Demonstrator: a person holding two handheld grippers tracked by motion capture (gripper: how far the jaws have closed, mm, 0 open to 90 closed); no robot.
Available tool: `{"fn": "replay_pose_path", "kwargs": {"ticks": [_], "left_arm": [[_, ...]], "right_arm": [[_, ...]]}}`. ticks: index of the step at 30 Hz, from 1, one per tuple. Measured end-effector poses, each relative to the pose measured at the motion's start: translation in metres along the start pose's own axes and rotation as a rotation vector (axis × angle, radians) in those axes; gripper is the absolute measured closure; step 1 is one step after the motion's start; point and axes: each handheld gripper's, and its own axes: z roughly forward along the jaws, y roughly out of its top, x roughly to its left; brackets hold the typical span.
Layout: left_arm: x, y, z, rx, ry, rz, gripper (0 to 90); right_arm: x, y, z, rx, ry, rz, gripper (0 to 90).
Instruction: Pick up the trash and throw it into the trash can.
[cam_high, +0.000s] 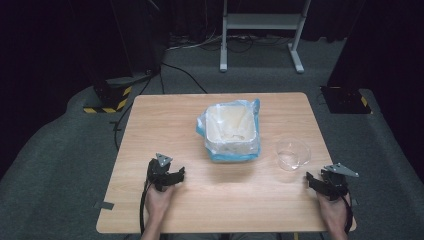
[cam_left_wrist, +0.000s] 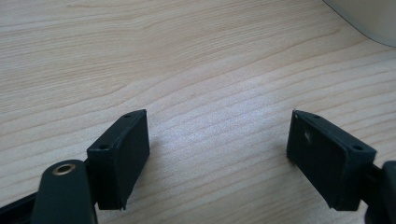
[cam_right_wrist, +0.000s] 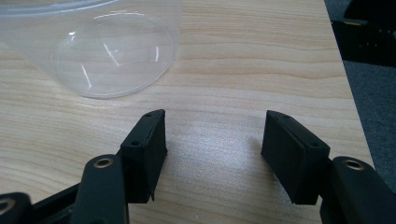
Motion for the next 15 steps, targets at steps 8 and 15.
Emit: {"fn": "replay_pose_path", "kwargs": {"ticks": [8, 15], "left_arm": [[-0.0001, 0.0, 0.0, 0.0, 0.001, -0.001, 21.1], [0.0, 0.0, -0.0001, 0.0, 0.001, -0.001, 21.1]], "right_arm": [[-0.0002, 0.0001, 0.0, 0.0, 0.0, -0.002, 39.8], [-0.0001, 0.0002, -0.0003, -0.002, 0.009, -0.011, 42.6]]}}
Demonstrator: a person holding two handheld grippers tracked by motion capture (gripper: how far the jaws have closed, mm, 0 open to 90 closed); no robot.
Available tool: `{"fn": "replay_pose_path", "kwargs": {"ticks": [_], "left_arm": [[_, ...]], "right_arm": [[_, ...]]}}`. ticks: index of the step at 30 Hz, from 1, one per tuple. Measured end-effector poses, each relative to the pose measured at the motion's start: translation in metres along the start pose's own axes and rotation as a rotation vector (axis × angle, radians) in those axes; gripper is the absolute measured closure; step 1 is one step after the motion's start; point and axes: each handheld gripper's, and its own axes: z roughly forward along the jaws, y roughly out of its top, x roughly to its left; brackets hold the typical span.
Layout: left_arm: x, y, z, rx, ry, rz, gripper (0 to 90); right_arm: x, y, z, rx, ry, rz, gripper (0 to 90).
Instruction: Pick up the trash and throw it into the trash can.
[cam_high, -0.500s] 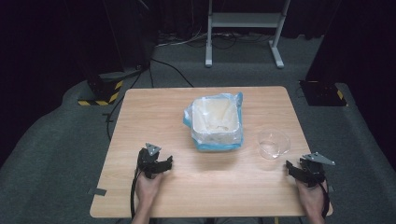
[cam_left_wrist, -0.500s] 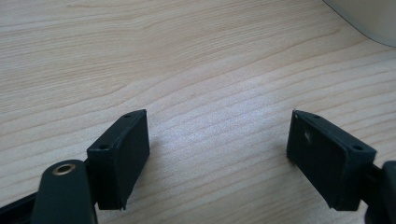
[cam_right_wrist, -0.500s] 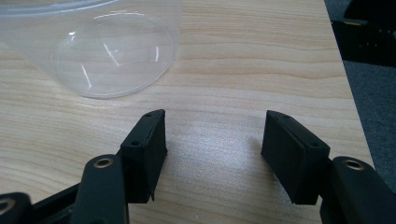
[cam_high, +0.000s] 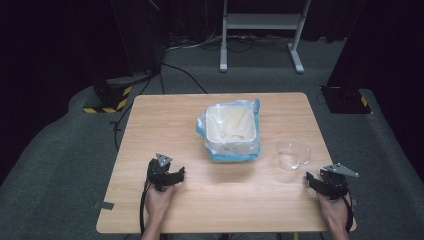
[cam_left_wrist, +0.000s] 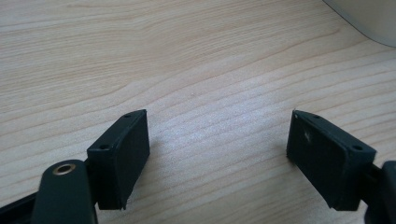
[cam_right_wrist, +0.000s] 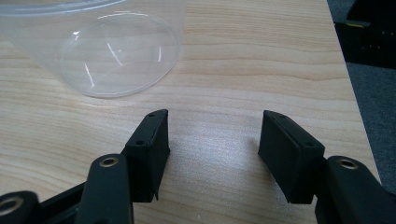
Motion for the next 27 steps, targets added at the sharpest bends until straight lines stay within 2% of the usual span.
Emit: {"fn": "replay_pose_path", "kwargs": {"ticks": [6, 9, 13, 19, 27], "left_arm": [[0.0, 0.0, 0.0, 0.0, 0.0, 0.0, 21.2], [0.0, 0.0, 0.0, 0.0, 0.0, 0.0, 21.2], [0.0, 0.0, 0.0, 0.0, 0.0, -0.001, 21.2], [0.0, 0.0, 0.0, 0.0, 0.0, 0.0, 21.2], [0.0, 0.0, 0.0, 0.0, 0.0, 0.0, 21.2]], "right_arm": [[-0.001, -0.001, -0.002, -0.01, -0.003, 0.009, 49.9], [-0.004, -0.003, -0.007, -0.037, 0.02, 0.04, 53.6], [-0.006, -0.004, -0.012, -0.045, 0.041, 0.061, 55.1], [-0.007, -0.001, -0.018, -0.054, 0.067, 0.054, 58.4], [-0.011, 0.011, -0.029, -0.101, 0.1, 0.074, 58.8]]}}
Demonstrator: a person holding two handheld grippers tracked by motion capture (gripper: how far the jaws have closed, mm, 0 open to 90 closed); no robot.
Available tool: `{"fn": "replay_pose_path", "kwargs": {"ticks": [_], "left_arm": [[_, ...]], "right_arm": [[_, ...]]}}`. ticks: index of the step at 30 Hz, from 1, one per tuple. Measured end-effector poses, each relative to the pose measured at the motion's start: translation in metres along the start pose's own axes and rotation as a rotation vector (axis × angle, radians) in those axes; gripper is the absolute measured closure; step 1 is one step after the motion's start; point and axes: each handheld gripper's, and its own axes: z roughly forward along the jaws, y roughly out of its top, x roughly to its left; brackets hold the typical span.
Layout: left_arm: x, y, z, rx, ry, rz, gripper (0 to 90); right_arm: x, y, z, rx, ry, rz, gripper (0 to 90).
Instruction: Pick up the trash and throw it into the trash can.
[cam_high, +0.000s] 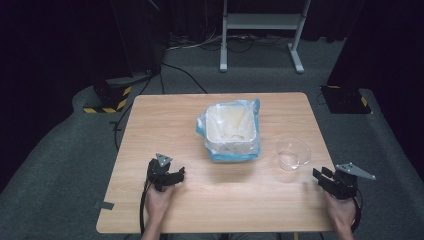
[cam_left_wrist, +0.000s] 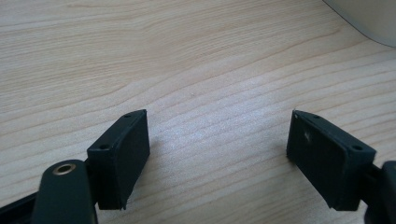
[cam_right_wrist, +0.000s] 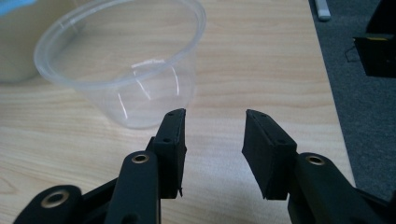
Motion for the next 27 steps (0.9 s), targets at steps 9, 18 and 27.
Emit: {"fn": "replay_pose_path", "kwargs": {"ticks": [9, 18, 27], "left_arm": [[0.0, 0.0, 0.0, 0.001, 0.0, 0.001, 21.2], [0.0, 0.0, 0.0, 0.0, 0.0, 0.0, 21.2], [0.0, 0.0, 0.0, 0.0, 0.0, -0.001, 21.2]], "right_arm": [[0.001, 0.028, -0.001, -0.029, 0.024, -0.002, 59.1], [0.007, 0.051, 0.01, -0.021, 0.024, -0.026, 59.2], [0.006, 0.06, 0.025, 0.008, 0.01, -0.017, 60.1]]}}
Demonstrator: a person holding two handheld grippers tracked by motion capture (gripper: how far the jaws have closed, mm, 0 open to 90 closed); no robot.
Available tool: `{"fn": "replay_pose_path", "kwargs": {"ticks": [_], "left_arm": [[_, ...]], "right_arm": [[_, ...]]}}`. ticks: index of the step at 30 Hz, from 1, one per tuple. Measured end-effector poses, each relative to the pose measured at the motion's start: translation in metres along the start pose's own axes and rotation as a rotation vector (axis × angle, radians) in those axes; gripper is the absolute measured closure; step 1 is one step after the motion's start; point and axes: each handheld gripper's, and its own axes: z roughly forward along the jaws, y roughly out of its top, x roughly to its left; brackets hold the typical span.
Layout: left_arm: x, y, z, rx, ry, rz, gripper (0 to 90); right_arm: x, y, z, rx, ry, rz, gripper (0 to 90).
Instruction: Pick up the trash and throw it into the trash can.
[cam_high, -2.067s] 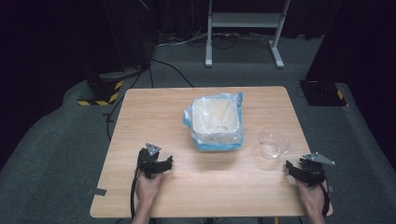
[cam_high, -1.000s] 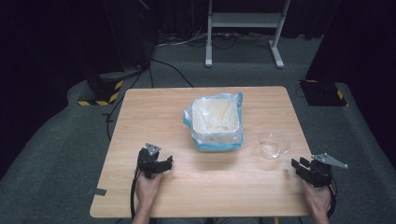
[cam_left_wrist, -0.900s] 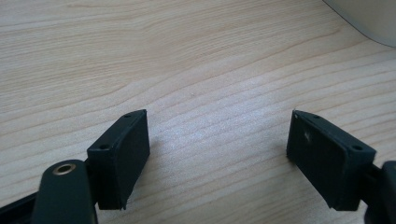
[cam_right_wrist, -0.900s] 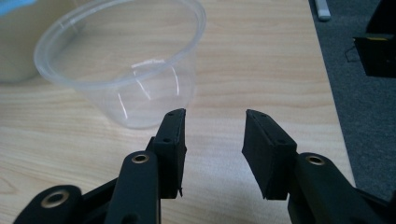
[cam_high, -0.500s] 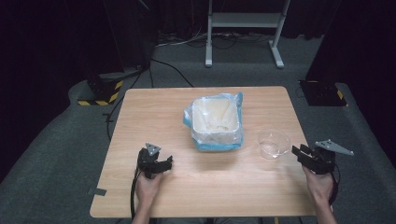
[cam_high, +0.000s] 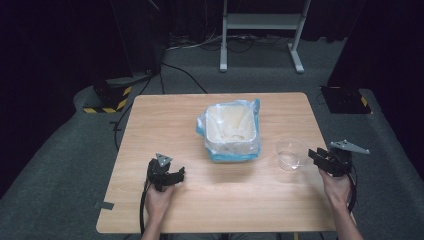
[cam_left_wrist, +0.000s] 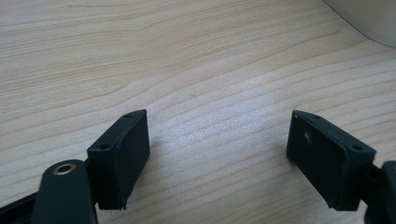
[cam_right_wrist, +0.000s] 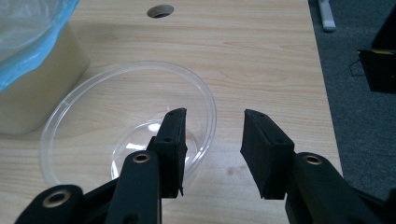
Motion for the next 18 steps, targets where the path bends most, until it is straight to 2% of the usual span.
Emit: {"fn": "replay_pose_path", "kwargs": {"ticks": [3, 18], "left_arm": [[0.0, 0.0, 0.0, 0.001, 0.0, 0.001, 21.2], [0.0, 0.0, 0.0, 0.0, 0.0, 0.001, 21.2]], "right_arm": [[-0.002, 0.003, 0.006, 0.01, -0.006, 0.011, 61.1], [-0.005, 0.011, 0.027, 0.073, -0.016, -0.002, 66.2]]}}
